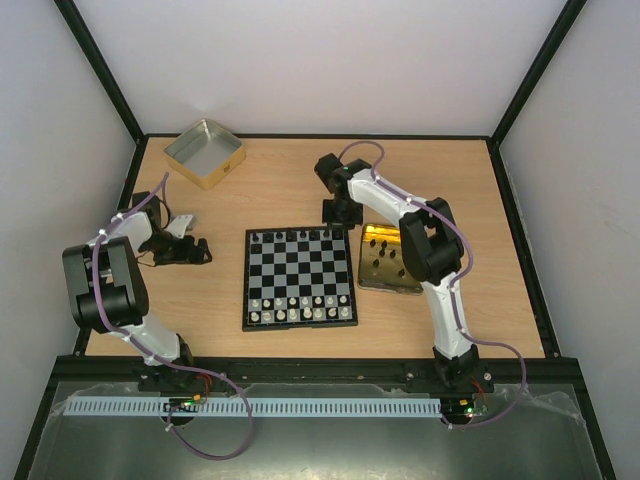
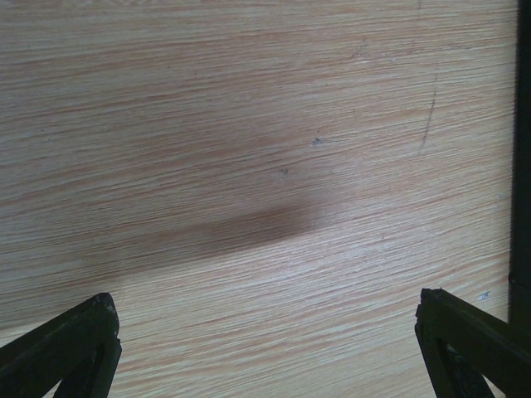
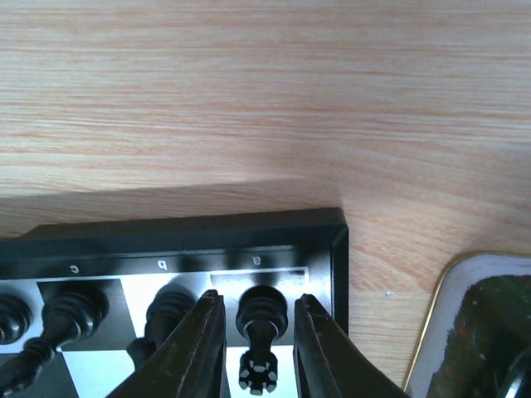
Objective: Set up the chess pieces on the board
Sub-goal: Place the chess piece on the chessboard, then pick up the chess piece from the storage box.
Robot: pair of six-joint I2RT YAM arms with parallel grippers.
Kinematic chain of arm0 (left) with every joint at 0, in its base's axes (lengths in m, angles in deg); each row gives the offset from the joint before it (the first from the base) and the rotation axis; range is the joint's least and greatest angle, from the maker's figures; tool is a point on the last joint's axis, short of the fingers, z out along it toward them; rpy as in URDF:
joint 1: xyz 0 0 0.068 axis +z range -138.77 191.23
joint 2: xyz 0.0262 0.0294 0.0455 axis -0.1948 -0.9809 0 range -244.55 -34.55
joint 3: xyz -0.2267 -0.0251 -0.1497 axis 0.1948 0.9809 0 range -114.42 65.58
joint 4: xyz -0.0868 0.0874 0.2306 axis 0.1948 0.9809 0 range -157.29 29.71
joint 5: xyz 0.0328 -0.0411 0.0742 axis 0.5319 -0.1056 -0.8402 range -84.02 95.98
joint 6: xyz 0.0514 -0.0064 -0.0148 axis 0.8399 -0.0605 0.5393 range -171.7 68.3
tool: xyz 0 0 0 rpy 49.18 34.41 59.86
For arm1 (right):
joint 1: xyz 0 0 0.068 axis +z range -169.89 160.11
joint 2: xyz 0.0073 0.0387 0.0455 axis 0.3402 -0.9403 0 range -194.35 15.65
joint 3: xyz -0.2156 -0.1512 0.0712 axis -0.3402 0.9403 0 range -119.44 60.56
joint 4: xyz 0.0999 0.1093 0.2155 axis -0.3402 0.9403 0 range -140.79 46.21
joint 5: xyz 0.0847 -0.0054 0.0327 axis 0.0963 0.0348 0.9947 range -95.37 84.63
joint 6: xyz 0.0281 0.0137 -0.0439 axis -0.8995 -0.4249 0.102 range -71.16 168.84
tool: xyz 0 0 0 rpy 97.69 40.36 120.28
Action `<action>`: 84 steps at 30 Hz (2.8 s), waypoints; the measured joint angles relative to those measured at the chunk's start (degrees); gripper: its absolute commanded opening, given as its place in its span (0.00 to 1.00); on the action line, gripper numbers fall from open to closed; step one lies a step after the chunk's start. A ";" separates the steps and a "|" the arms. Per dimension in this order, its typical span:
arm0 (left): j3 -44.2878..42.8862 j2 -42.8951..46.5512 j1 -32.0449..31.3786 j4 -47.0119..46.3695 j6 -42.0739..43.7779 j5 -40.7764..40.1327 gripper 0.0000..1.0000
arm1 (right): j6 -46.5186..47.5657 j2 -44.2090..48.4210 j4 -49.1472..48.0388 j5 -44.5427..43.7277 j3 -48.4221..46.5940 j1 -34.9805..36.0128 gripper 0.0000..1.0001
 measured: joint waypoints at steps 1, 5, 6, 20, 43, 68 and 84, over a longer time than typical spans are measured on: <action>0.02 -0.07 0.00 -0.02 0.02 0.00 0.97 | 0.00 -0.15 0.07 -0.17 -0.33 0.00 0.22; 0.02 -0.48 0.00 -0.04 0.07 -0.02 0.97 | 0.00 -0.96 0.20 -0.74 -2.10 0.00 0.23; 0.02 -0.59 0.00 -0.07 0.07 -0.02 0.97 | 0.00 -1.18 0.31 -0.96 -2.64 0.00 0.23; 0.39 -0.83 0.00 -0.17 0.33 -0.13 0.97 | -2.34 8.28 -1.11 -6.47 6.40 -6.93 0.22; 0.39 -0.83 0.00 0.61 0.76 -0.94 0.97 | -2.54 19.76 -8.98 0.83 27.10 -9.62 0.22; -0.55 -0.87 -0.39 1.33 0.92 -1.25 0.97 | 0.07 14.53 -9.51 -1.44 26.03 -9.86 0.02; -0.09 -0.87 -0.39 0.44 0.92 -1.14 0.97 | -0.35 22.60 -2.86 -5.09 20.83 -0.33 0.02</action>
